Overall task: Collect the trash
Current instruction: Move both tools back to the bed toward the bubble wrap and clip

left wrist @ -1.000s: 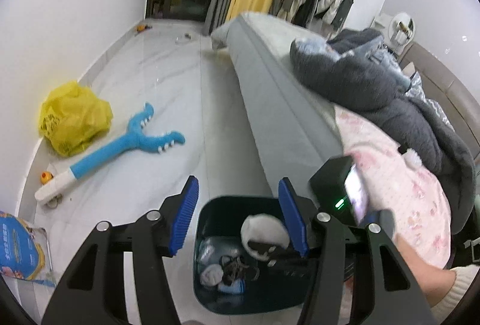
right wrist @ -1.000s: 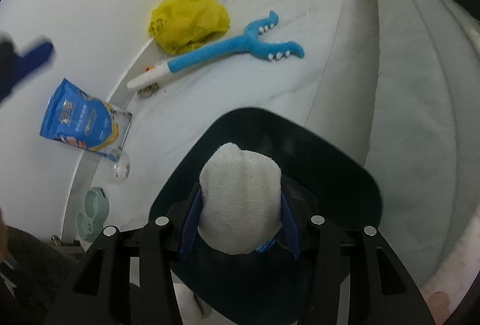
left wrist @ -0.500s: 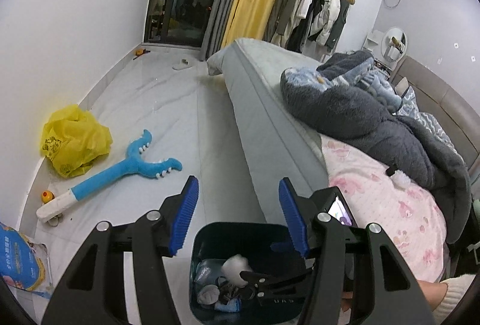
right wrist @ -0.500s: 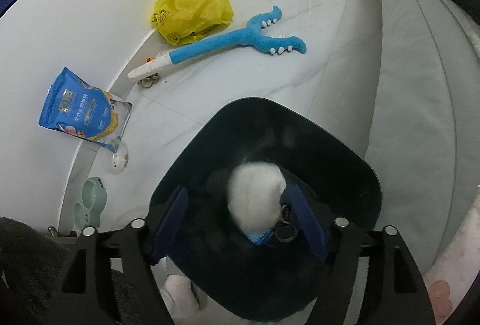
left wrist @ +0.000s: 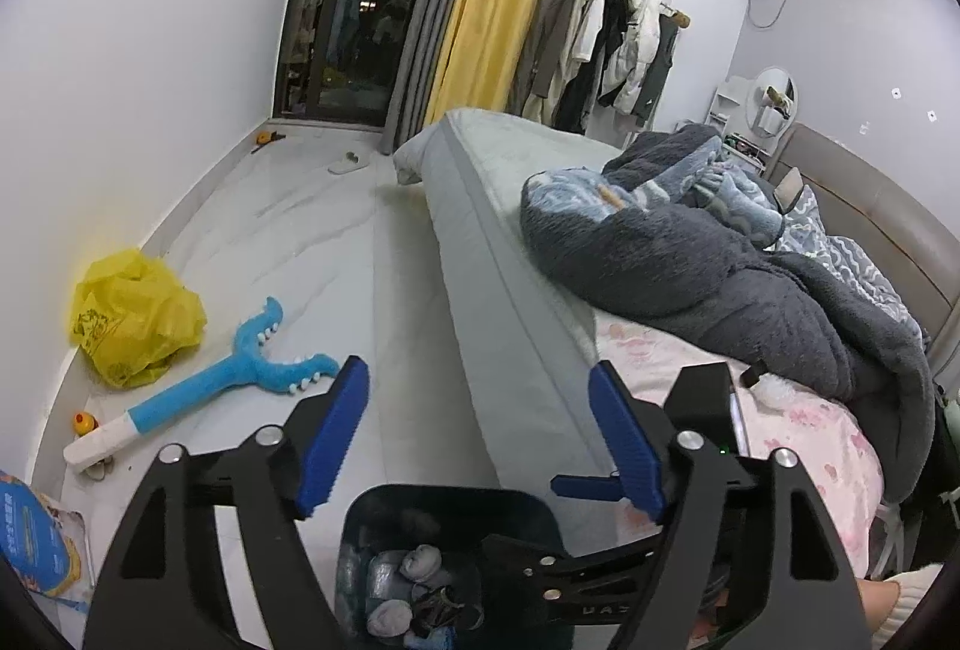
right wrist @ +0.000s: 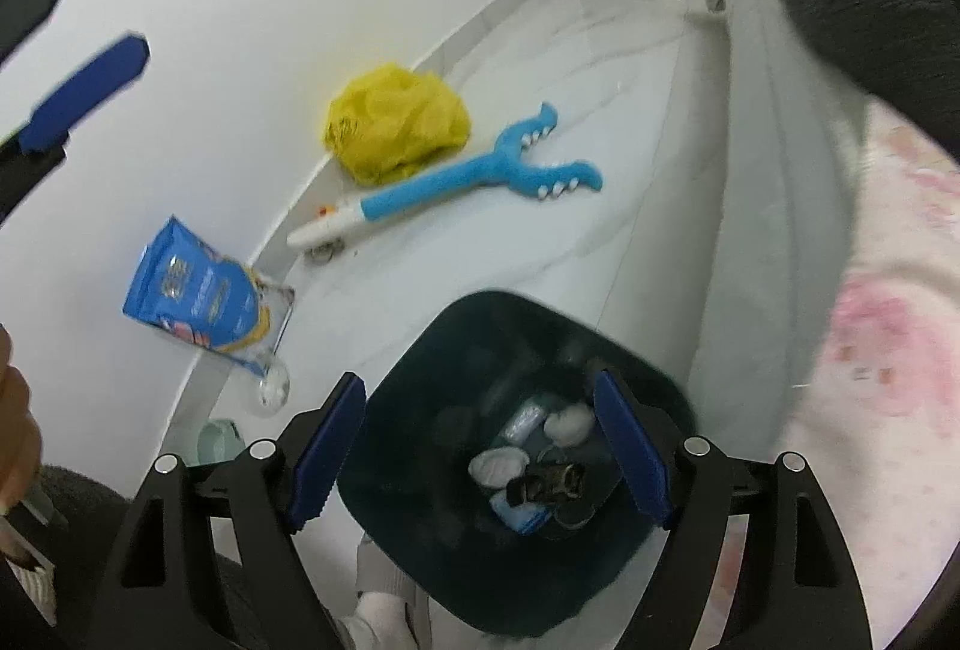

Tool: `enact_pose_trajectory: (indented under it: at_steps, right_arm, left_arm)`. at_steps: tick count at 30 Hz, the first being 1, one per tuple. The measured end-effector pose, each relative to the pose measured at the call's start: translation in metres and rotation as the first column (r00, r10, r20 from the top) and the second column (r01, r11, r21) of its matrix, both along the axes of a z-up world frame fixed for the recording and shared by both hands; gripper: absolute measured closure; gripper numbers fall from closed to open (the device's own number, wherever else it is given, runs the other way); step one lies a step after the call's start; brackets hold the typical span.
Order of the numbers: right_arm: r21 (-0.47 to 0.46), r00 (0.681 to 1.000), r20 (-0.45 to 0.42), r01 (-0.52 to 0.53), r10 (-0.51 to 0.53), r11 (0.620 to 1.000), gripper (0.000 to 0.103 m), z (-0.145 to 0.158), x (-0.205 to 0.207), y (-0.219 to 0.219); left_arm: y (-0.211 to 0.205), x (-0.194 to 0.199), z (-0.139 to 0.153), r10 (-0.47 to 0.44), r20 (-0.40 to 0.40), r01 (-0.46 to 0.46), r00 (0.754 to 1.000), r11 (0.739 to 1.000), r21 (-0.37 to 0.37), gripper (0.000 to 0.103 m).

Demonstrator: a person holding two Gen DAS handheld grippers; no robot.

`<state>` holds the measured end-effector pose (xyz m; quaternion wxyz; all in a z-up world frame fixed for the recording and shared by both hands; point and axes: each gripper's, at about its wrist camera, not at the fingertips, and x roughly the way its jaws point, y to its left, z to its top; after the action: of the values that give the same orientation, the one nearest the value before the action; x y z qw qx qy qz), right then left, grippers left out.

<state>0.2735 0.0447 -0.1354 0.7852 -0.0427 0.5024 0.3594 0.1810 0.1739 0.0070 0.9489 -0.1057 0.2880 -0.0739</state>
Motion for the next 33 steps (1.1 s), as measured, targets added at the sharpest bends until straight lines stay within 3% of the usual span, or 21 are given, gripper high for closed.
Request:
enact_pose_trajectory:
  at_steps: [5,8,17,33]
  right_arm:
    - [0.025,0.997,0.055,0.045,-0.046,0.999,0.023,0.02,0.004,-0.026]
    - [0.038,0.993,0.091,0.077,-0.08,0.996,0.016,0.031,0.007,-0.045]
    - [0.045,0.966,0.173,0.185,-0.19,0.982,0.014,0.05,0.02,-0.098]
    - [0.019,0.892,0.272,0.371,-0.362,0.928,0.008,0.068,0.036,-0.183]
  left_arm:
    - [-0.016,0.006,0.005,-0.003,0.012,0.003,1.0,1.0,-0.014,0.018]
    - [-0.029,0.011,0.006,-0.008,0.013,0.008,1.0,1.0,-0.015,0.017]
    - [-0.069,0.024,0.006,-0.047,0.012,0.047,0.999,0.999,-0.008,0.014]
    - [-0.121,0.045,-0.001,-0.098,-0.009,0.098,0.995,0.995,0.007,0.012]
